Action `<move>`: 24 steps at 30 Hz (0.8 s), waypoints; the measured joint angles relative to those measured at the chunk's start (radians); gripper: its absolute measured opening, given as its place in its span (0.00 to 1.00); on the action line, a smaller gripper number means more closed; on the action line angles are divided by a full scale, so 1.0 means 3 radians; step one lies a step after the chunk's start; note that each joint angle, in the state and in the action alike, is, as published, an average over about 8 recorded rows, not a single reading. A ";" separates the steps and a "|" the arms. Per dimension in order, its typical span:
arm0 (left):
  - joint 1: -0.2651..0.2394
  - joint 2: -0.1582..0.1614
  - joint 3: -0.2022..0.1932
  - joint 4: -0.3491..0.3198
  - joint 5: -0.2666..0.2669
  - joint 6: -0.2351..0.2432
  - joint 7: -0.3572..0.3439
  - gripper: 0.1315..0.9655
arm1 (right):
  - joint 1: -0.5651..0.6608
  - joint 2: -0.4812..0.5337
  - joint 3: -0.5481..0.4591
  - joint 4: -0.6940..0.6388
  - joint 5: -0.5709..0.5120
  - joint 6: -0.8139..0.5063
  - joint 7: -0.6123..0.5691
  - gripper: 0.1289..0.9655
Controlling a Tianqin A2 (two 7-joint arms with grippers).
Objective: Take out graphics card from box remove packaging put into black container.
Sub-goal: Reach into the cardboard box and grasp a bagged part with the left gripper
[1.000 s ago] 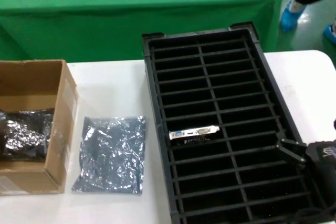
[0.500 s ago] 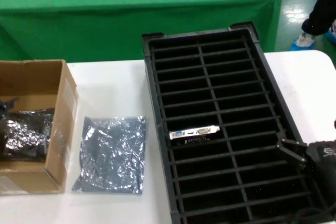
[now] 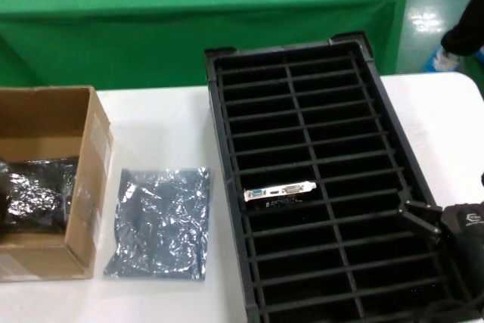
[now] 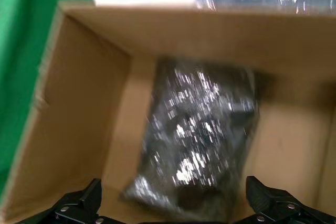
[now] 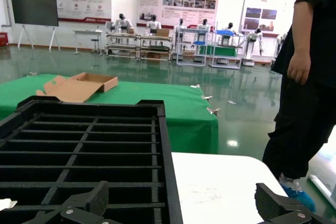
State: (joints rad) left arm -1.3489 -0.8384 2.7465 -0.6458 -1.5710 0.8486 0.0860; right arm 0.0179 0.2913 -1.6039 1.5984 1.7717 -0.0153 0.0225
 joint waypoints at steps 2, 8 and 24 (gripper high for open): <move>-0.0043 0.0145 -0.0029 0.0214 0.0213 0.0057 -0.0002 1.00 | 0.0000 0.0000 0.0000 0.0000 0.0000 0.0000 0.0000 1.00; -0.0144 0.0571 -0.0247 0.0907 0.0552 0.0063 0.0300 1.00 | 0.0000 0.0000 0.0000 0.0000 0.0000 0.0000 0.0000 1.00; -0.0255 0.1225 -0.0843 0.1993 0.0828 -0.0114 0.1185 1.00 | 0.0000 0.0000 0.0000 0.0000 0.0000 0.0000 0.0000 1.00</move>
State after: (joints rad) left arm -1.4254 -0.4710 2.4937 -0.0480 -1.3225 0.8144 0.4414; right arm 0.0179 0.2913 -1.6039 1.5984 1.7717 -0.0153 0.0225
